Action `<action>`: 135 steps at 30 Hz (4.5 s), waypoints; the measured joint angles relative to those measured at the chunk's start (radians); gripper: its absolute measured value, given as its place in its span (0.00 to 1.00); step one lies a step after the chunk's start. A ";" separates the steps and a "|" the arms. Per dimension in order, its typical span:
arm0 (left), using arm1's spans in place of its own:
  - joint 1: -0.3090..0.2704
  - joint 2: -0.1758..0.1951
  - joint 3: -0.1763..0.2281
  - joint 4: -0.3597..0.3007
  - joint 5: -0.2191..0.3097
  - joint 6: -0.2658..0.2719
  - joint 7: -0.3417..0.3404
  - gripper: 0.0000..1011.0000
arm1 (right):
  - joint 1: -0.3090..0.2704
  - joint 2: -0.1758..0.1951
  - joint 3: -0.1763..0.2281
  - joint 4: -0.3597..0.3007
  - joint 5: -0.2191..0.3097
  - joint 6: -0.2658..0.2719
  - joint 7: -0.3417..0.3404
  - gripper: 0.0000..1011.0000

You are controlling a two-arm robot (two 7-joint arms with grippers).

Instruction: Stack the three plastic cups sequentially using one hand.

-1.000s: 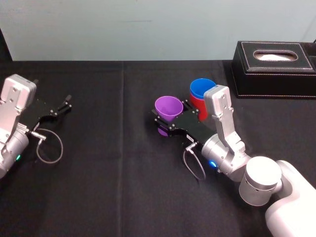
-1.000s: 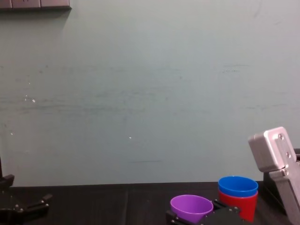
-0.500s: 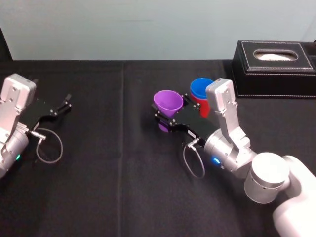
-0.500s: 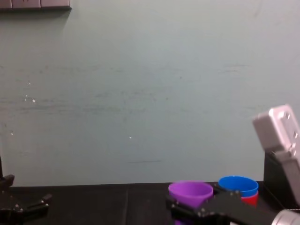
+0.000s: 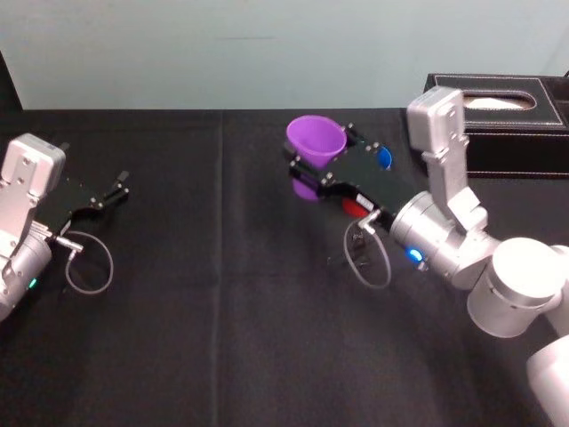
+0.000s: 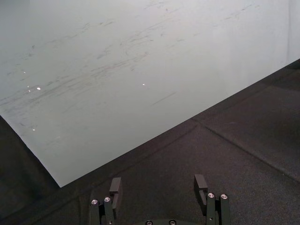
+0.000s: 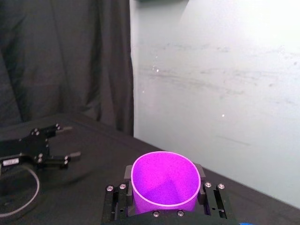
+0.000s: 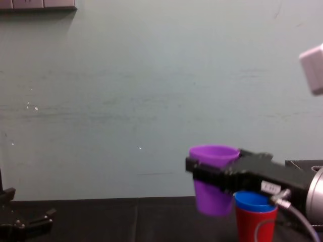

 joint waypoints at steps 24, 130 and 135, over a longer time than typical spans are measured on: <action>0.000 0.000 0.000 0.000 0.000 0.000 0.000 0.99 | 0.046 0.053 0.062 0.048 0.031 -0.014 -0.039 0.73; 0.000 0.000 0.000 0.000 0.000 0.000 0.000 0.99 | 0.143 -0.026 0.060 0.391 0.003 -0.198 0.028 0.73; 0.000 0.000 0.000 0.000 0.000 0.000 0.000 0.99 | 0.138 -0.025 0.060 0.386 0.001 -0.206 0.025 0.73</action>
